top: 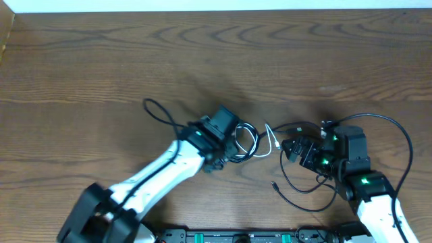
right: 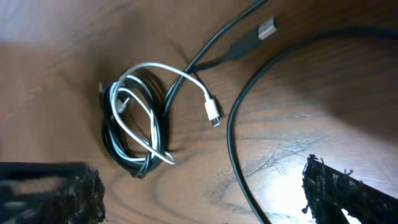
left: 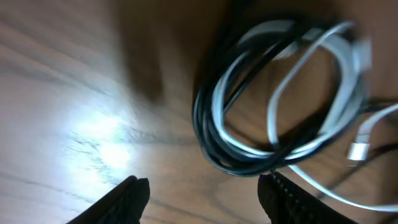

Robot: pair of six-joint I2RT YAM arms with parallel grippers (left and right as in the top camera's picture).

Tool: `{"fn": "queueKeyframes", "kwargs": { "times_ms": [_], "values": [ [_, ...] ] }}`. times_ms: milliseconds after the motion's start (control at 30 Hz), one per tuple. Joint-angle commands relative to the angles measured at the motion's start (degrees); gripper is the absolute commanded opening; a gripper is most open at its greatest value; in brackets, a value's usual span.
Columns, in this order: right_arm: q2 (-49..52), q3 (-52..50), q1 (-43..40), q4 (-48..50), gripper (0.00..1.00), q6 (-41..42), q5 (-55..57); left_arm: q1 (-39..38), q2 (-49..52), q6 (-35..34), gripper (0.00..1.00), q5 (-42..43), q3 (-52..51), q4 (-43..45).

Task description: Untangle cables

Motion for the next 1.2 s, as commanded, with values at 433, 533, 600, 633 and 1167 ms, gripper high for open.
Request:
{"fn": "queueKeyframes", "kwargs": {
  "times_ms": [433, 533, 600, 633, 1167],
  "values": [
    [-2.8, 1.0, -0.2, -4.4, 0.99, 0.4, 3.9, -1.7, 17.1, -7.4, 0.15, -0.4, -1.0, 8.7],
    [-2.8, 1.0, -0.2, -4.7, 0.99, 0.0, 3.9, -1.7, 17.5, -6.8, 0.08, -0.5, -1.0, 8.7],
    [-2.8, 1.0, -0.2, -4.8, 0.99, 0.0, 3.8, -1.7, 16.7, -4.3, 0.07, -0.7, -0.9, 8.7],
    [-2.8, 1.0, -0.2, -4.8, 0.99, 0.0, 3.6, -1.6, 15.9, -2.3, 0.07, -1.0, -0.9, 8.7],
    [-2.9, 1.0, -0.2, 8.6, 0.99, -8.9, -17.8, 2.8, -12.4, 12.6, 0.07, -6.9, -0.8, 8.7]
  ]
}}
